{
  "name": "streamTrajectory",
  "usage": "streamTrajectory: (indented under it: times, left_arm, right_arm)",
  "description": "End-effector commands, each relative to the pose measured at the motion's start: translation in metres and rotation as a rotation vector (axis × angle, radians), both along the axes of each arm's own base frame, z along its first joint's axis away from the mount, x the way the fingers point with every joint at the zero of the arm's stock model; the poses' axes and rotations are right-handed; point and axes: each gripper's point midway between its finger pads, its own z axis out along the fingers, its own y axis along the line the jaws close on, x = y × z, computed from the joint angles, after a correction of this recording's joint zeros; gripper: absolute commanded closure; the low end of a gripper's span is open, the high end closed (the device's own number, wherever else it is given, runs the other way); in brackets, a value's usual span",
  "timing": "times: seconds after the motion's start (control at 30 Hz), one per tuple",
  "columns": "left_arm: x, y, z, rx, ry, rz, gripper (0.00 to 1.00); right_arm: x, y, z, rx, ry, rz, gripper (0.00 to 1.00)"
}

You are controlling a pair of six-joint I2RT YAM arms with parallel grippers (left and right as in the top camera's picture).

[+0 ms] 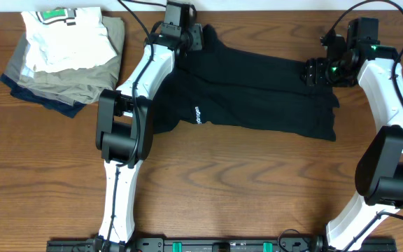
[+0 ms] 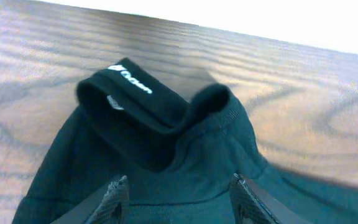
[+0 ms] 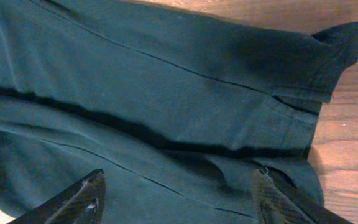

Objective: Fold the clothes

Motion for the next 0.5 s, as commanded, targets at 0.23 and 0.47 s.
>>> streamTrajectory:
  times: [0.23,0.47]
  left_arm:
    - [0.013,0.008,-0.019,-0.119,0.022,0.194,0.47]
    - [0.023,0.006,-0.036,-0.05,-0.037,0.114,0.46]
  right_arm:
    - [0.002,0.007,0.002,0.022,-0.001,0.003,0.28]
    - [0.002,0.007,0.002,0.022,-0.001,0.003,0.28]
